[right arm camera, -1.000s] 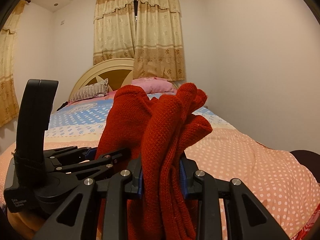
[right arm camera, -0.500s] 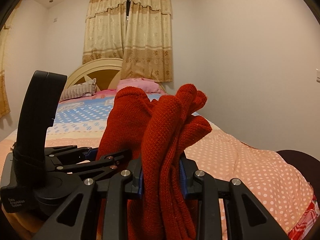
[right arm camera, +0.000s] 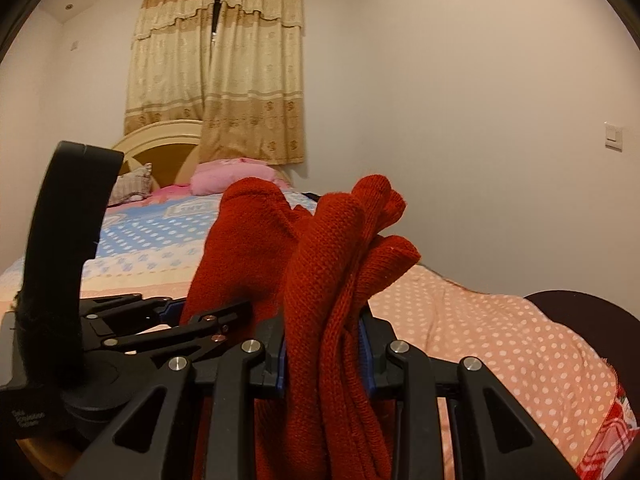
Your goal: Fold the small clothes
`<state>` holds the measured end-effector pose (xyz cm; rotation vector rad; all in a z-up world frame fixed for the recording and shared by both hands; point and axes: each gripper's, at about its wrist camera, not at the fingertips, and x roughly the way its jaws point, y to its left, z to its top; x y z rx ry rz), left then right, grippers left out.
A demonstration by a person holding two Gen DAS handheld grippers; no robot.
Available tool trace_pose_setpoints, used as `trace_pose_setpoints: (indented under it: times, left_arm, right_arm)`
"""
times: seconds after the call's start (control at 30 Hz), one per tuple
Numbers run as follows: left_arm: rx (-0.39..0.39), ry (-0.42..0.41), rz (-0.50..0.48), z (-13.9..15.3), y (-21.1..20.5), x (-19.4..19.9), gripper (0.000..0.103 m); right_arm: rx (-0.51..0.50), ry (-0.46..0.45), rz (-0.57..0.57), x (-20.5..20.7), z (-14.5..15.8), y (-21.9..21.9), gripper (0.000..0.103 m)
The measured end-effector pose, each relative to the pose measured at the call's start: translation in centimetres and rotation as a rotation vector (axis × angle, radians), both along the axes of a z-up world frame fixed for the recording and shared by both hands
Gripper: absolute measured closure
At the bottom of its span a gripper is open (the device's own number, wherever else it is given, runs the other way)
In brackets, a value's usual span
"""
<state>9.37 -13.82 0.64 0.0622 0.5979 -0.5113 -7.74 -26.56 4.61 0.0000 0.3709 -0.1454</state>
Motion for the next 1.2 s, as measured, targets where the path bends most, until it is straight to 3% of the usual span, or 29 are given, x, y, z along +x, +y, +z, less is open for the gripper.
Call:
trace_pose_setpoints:
  times: [0.37,0.73,0.93,1.03,1.2]
  left_arm:
    - [0.063,0.026,0.021,-2.6,-3.9,3.0,0.078]
    - [0.104,0.072,0.058,-4.7,-5.6,4.4,0.078]
    - [0.085,0.178,0.094,-6.2,-5.5,5.9,0.077]
    - [0.085,0.231,0.108,-6.7,-5.5,6.8,0.068]
    - [0.038,0.325,0.127,-7.6,-5.1,8.4,0.06]
  right_arm:
    - [-0.002,0.087,-0.091,5.7,-3.0,-4.7,0.075]
    - [-0.001,0.155,-0.129,8.3,-5.7,-7.2,0.076]
    - [0.013,0.23,-0.148,9.8,-7.7,-8.6,0.076]
    - [0.089,0.298,-0.139,10.7,-9.2,-10.3,0.076]
    - [0.335,0.354,-0.1,11.7,-10.5,-14.4,0.073]
